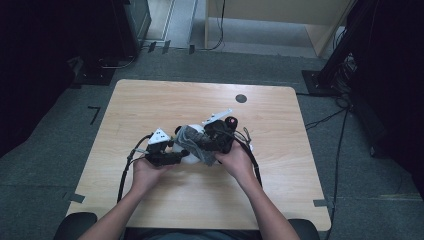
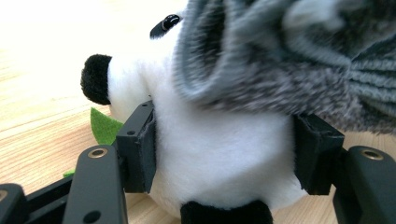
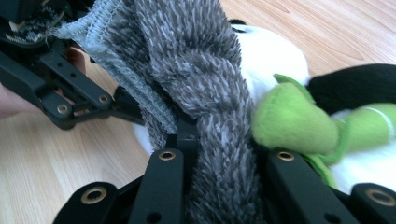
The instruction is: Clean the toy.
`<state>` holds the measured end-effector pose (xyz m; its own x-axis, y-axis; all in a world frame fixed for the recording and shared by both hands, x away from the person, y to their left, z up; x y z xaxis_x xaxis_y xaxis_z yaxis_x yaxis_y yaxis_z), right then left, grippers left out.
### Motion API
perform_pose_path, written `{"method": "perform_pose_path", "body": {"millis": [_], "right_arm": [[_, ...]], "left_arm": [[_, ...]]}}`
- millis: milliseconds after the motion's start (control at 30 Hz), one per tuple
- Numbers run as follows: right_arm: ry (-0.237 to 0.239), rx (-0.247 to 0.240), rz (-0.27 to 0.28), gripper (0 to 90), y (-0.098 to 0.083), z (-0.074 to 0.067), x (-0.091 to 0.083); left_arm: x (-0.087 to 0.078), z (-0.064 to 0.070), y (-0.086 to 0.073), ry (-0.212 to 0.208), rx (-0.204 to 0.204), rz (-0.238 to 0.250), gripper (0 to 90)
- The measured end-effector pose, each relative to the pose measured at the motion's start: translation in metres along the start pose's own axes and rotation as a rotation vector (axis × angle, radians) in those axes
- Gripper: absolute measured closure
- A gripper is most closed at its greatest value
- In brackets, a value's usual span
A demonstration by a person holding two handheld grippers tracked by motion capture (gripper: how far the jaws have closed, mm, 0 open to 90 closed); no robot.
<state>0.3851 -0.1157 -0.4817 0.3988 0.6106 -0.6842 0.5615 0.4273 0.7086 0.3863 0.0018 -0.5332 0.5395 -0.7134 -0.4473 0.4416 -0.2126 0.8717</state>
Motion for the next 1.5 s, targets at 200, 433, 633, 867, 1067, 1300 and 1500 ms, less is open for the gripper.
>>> {"method": "perform_pose_path", "body": {"millis": [200,433,633,867,1067,1300,1500], "right_arm": [[-0.044,-0.036,-0.004,76.6,-0.002,0.006,-0.011],[-0.132,-0.002,0.031,76.6,-0.001,0.028,-0.036],[-0.126,0.087,0.072,76.2,-0.008,0.049,-0.049],[-0.137,0.124,0.137,77.0,0.000,0.054,-0.064],[-0.100,0.113,0.220,77.0,0.017,0.041,-0.090],[-0.074,0.146,0.240,76.9,0.013,0.033,-0.122],[0.021,0.192,0.195,76.9,-0.004,0.023,-0.112]], "left_arm": [[0.002,-0.001,0.001,-0.005,-0.001,-0.005,35.5],[0.003,-0.004,0.003,-0.016,-0.043,-0.004,35.5],[0.005,-0.002,0.004,-0.013,-0.030,0.008,35.4],[0.005,-0.002,0.004,-0.011,-0.030,0.007,35.3],[0.004,-0.001,0.003,-0.012,-0.018,-0.001,34.4],[0.005,-0.002,0.003,-0.011,-0.007,0.003,33.5],[0.005,-0.002,0.003,-0.013,-0.011,0.002,33.1]]}}
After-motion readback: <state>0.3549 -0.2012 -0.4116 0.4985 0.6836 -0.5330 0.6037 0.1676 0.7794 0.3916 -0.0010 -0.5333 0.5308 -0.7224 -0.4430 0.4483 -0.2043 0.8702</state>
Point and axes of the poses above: each handheld gripper's, and its own axes: x roughly forward along the jaws, y roughly out of its top, z roughly to its right, the point moved 9 cm from there along x, roughly forward along the jaws, and after that the axes turned 6 degrees about z, right-handed, at the moved point
